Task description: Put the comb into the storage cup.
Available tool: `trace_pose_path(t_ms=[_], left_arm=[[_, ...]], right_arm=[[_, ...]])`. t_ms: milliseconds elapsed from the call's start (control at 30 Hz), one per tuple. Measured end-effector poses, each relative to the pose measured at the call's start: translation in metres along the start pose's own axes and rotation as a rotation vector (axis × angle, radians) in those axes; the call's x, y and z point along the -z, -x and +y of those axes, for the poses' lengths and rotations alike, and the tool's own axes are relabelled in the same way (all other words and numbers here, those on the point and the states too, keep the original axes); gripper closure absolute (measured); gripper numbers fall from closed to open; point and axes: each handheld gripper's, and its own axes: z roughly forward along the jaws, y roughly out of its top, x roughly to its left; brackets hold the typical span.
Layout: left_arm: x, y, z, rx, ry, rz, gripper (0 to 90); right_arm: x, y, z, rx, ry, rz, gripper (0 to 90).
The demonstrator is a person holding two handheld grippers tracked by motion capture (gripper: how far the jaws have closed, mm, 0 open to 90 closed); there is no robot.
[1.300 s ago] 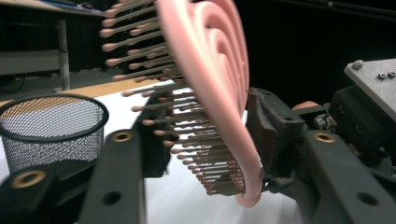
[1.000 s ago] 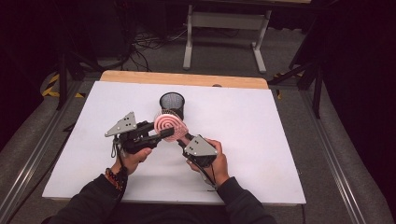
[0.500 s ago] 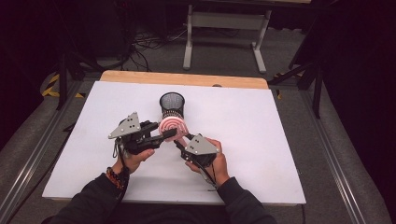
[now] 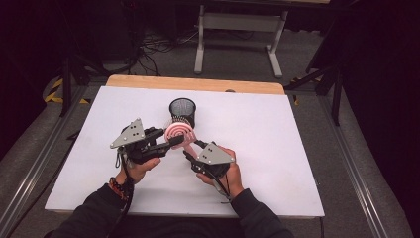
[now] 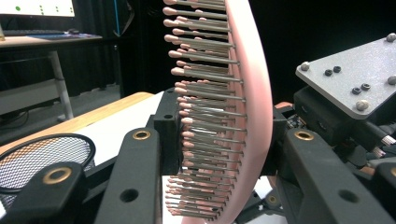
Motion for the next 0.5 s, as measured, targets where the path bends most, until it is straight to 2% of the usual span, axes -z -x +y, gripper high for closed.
trace_pose_path(t_ms=[300, 500], left_arm=[[0.005, -0.003, 0.001, -0.004, -0.002, 0.023, 63.2], [0.011, -0.007, -0.001, -0.010, -0.009, 0.041, 63.2]], right_arm=[[0.008, 0.004, 0.000, 0.001, 0.005, -0.002, 40.3], [0.018, 0.009, -0.002, -0.003, 0.010, -0.025, 33.0]])
